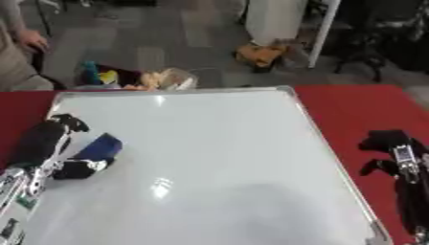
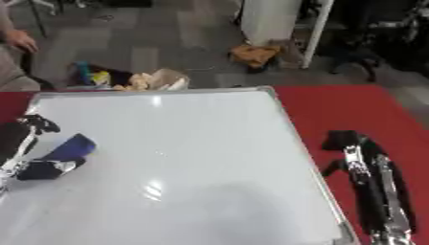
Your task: Wipe the whiteboard clean with a brush.
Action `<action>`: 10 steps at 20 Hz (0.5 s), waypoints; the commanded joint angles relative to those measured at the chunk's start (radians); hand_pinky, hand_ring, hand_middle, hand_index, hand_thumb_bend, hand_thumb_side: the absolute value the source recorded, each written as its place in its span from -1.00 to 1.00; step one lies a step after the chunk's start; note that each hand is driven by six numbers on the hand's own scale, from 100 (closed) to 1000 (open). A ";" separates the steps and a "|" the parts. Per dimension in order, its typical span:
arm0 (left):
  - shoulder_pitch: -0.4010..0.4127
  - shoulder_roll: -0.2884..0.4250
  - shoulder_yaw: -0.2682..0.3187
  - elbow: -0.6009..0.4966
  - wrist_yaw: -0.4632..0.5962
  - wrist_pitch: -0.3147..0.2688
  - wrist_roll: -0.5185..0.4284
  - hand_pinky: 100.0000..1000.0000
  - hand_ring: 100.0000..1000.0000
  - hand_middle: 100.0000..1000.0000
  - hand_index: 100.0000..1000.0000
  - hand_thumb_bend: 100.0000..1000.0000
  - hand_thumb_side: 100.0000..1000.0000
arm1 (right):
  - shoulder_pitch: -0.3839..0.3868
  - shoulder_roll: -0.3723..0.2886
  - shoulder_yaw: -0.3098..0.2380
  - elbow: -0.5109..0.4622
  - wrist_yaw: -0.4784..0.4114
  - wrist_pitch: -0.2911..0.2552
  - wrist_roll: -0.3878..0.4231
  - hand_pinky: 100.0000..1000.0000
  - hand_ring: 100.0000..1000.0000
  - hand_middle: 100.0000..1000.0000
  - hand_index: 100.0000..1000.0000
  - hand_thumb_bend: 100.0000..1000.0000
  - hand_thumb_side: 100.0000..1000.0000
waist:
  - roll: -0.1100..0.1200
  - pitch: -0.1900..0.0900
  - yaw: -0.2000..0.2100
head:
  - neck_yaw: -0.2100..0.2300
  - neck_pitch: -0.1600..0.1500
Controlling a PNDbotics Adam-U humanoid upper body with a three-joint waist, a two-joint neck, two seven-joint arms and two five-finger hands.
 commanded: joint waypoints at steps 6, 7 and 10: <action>0.000 0.003 -0.035 0.007 -0.018 -0.033 -0.022 -0.05 0.20 0.06 0.22 0.14 -0.26 | -0.006 -0.014 -0.009 -0.022 0.010 -0.001 -0.003 -0.44 0.21 0.03 0.28 -1.00 0.54 | 0.002 -0.016 -0.004 | -0.003 0.005; 0.002 0.001 -0.038 0.013 -0.027 -0.036 -0.023 -0.06 0.19 0.05 0.18 0.12 -0.26 | -0.006 -0.013 -0.009 -0.022 0.010 -0.001 -0.002 -0.44 0.21 0.03 0.28 -1.00 0.54 | 0.003 -0.016 -0.004 | -0.003 0.005; 0.006 -0.004 -0.043 0.036 -0.056 -0.045 -0.022 -0.10 0.13 0.01 0.12 0.11 -0.26 | -0.006 -0.013 -0.008 -0.022 0.010 -0.002 -0.002 -0.44 0.21 0.03 0.28 -1.00 0.54 | 0.002 -0.015 -0.005 | -0.005 0.006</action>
